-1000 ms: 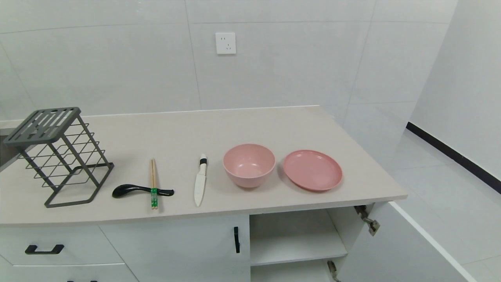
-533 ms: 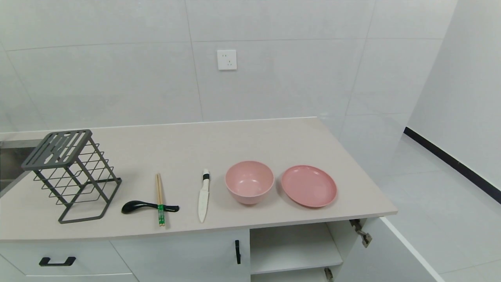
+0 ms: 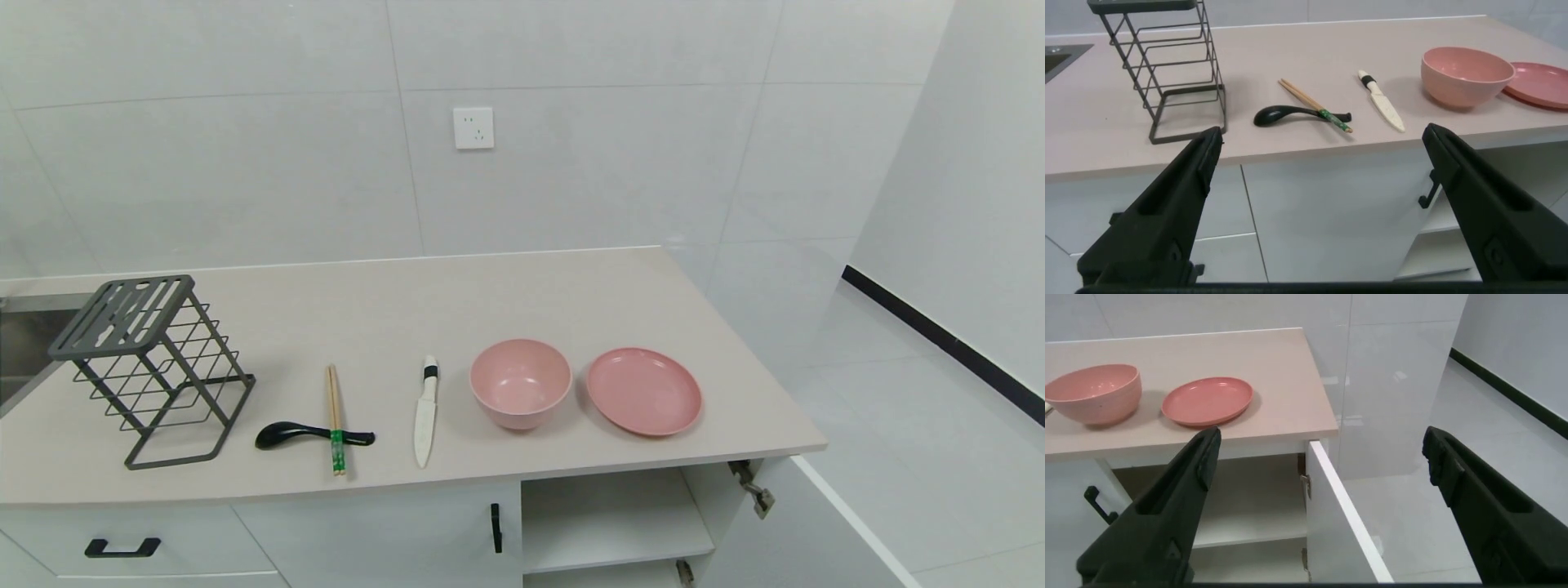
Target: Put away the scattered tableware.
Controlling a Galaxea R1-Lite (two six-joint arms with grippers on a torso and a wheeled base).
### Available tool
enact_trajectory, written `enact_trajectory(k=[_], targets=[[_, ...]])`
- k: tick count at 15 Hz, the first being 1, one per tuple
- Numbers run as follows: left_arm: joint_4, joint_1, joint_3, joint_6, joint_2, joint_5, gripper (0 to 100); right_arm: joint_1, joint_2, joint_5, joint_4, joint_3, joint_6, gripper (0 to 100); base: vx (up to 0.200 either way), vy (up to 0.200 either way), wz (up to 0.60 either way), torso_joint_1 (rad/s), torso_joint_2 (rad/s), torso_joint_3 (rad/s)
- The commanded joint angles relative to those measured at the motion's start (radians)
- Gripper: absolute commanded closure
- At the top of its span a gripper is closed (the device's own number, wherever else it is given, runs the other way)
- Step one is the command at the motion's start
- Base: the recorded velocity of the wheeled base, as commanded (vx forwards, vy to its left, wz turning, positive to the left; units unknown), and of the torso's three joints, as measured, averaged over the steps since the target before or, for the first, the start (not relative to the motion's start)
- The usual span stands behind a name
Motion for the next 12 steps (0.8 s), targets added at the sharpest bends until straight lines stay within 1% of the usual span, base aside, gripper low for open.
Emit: enact_trajectory(k=[1, 4, 5, 6, 7, 8, 10, 12], targets=[[-0.001, 0.000, 0.000, 0.000, 0.001, -0.001, 0, 0.000, 0.001, 0.000, 0.000, 0.000, 0.000, 0, 0.000, 0.000, 0.00, 0.000, 0.00, 0.000], [-0.001, 0.000, 0.000, 0.008, 0.001, -0.004, 0, 0.000, 0.000, 0.003, 0.000, -0.002, -0.008, 0, 0.000, 0.000, 0.00, 0.000, 0.00, 0.000], [0.000, 0.000, 0.000, 0.003, 0.001, -0.004, 0, 0.001, 0.001, 0.009, -0.003, 0.000, -0.008, 0, 0.000, 0.000, 0.00, 0.000, 0.00, 0.000], [0.000, 0.000, 0.000, 0.001, 0.001, -0.004, 0, 0.001, 0.000, 0.009, -0.074, -0.023, -0.002, 0, 0.000, 0.000, 0.00, 0.000, 0.00, 0.000], [0.000, 0.000, 0.000, 0.000, 0.001, -0.004, 0, -0.008, 0.025, 0.011, -0.147, -0.100, -0.008, 0, 0.000, 0.000, 0.00, 0.000, 0.00, 0.000], [-0.001, 0.000, 0.000, 0.000, 0.001, -0.004, 0, -0.010, 0.090, 0.025, -0.155, -0.149, -0.009, 0, 0.000, 0.000, 0.00, 0.000, 0.00, 0.000], [-0.001, 0.000, 0.000, -0.003, 0.001, -0.004, 0, 0.006, 0.176, 0.118, -0.154, -0.175, -0.009, 0, 0.000, 0.000, 0.00, 0.000, 0.00, 0.000], [-0.001, 0.000, 0.000, -0.002, 0.001, -0.004, 0, 0.032, 0.252, 0.170, -0.149, -0.187, -0.011, 0, 0.000, 0.000, 0.00, 0.000, 0.00, 0.000]])
